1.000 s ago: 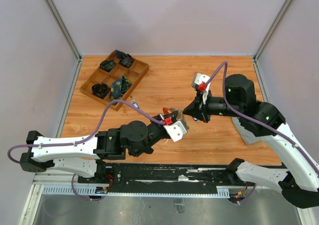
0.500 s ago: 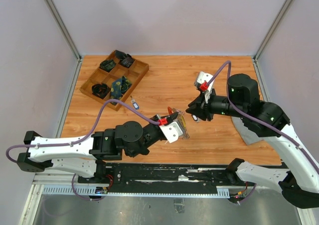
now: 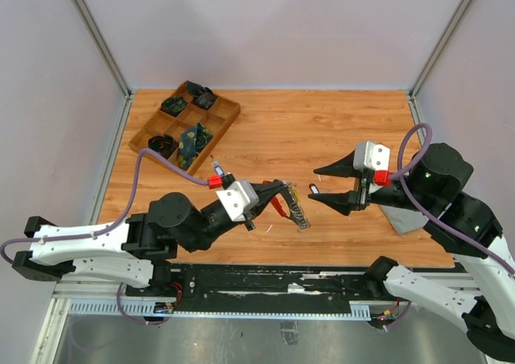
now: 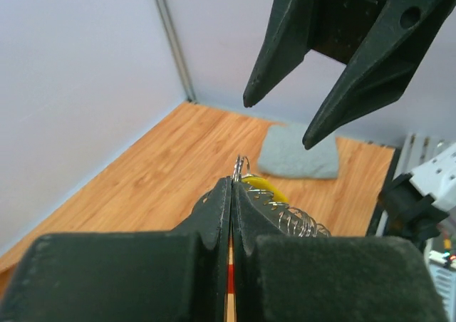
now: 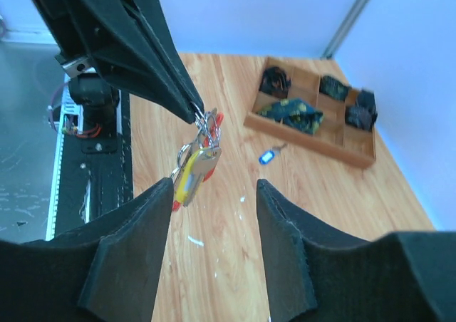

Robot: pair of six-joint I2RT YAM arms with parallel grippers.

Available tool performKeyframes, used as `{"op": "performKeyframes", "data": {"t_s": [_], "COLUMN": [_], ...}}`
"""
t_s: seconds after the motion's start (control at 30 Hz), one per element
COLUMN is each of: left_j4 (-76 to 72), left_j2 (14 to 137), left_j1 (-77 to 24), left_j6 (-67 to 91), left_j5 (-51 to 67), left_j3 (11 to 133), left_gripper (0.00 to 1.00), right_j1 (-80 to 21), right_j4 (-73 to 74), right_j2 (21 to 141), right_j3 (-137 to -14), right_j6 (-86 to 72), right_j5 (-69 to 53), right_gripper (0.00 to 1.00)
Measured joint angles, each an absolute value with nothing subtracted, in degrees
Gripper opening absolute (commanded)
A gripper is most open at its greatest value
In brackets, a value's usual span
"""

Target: Put the keys on the keyring

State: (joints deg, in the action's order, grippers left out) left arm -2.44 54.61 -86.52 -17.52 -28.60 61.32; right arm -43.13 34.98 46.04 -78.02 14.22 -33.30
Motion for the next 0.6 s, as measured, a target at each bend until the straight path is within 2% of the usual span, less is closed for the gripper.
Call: {"op": "performKeyframes", "data": {"t_s": [0.6], "left_j4": [-12.95], "left_j2": [49.25], "left_j1": [-86.61], "left_j6": [-4.19], "left_j5": [-19.31], "left_j3": [55.42], "left_gripper": [0.01], "right_j1": [-43.13], "right_j4": [22.57], "right_j2": [48.82], "right_j3": [-77.25], "right_j6": [8.67], "right_j5": [-49.08], "right_gripper": [0.41]}}
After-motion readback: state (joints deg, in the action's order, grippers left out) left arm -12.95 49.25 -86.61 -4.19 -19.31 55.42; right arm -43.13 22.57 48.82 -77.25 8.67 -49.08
